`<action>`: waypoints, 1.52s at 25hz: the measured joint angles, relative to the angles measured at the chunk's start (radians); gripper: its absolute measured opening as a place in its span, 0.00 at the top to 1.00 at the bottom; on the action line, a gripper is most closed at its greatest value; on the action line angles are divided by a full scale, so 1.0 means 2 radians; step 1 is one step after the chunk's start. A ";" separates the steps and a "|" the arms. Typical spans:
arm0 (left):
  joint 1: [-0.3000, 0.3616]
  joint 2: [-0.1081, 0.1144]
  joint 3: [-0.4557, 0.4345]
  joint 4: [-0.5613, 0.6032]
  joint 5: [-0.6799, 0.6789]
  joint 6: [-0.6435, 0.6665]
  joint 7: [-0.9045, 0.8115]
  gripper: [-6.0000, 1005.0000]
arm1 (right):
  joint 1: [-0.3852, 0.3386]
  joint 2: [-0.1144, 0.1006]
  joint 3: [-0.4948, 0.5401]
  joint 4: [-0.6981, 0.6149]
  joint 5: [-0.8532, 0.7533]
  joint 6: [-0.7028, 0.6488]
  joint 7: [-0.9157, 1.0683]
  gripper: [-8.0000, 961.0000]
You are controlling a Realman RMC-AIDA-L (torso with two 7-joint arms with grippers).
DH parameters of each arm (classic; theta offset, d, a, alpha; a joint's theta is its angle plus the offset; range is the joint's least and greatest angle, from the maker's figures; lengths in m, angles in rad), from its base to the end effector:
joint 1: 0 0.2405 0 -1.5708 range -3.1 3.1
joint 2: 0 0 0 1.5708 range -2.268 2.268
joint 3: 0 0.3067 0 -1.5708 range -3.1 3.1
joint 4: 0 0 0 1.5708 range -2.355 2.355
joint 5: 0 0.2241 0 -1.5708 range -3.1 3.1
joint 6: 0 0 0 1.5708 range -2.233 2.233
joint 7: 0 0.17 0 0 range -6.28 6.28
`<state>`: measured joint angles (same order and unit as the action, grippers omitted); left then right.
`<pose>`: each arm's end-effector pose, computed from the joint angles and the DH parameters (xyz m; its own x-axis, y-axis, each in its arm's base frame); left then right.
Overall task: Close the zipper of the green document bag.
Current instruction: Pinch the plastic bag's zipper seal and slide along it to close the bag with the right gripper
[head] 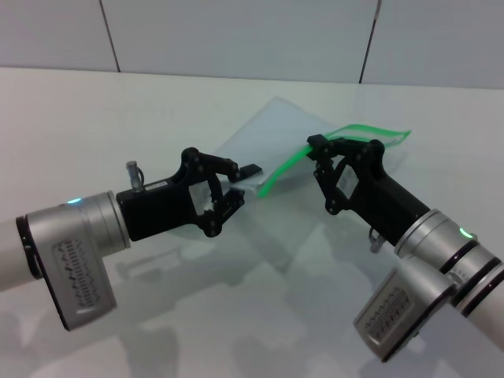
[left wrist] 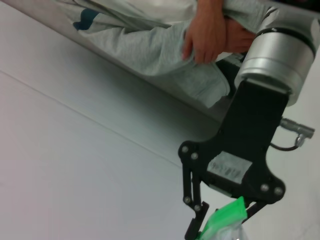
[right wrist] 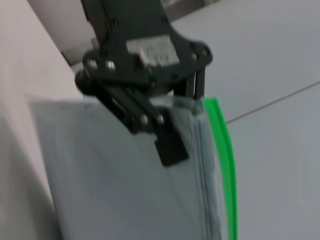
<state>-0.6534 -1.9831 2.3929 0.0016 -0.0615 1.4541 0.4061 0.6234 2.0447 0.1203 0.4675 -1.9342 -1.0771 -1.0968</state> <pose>-0.2887 0.3754 -0.0869 0.6591 -0.7512 0.0369 -0.4886 -0.4650 -0.7383 0.2449 0.3745 -0.1609 0.7698 0.5999 0.2180 0.4501 -0.2680 -0.8518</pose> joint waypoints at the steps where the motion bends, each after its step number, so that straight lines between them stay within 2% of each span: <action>1: 0.000 0.000 0.000 0.000 0.000 0.000 0.000 0.94 | 0.000 0.000 0.000 -0.002 0.003 0.001 0.000 0.88; 18: 0.004 -0.013 0.000 0.000 0.042 0.000 0.009 0.94 | -0.005 -0.001 0.000 -0.022 0.078 -0.002 0.000 0.87; 24: 0.012 -0.021 0.000 0.000 0.068 0.000 0.009 0.94 | -0.004 -0.001 0.003 -0.034 0.112 -0.003 0.003 0.86; 38: 0.025 -0.023 -0.001 0.002 0.107 0.000 0.001 0.94 | -0.002 -0.002 0.021 -0.065 0.173 -0.005 0.016 0.85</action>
<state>-0.6030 -2.0291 2.3917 0.0064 0.1528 1.4541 0.4084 0.6199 2.0401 0.1625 0.3373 -1.5877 -1.0862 -1.0644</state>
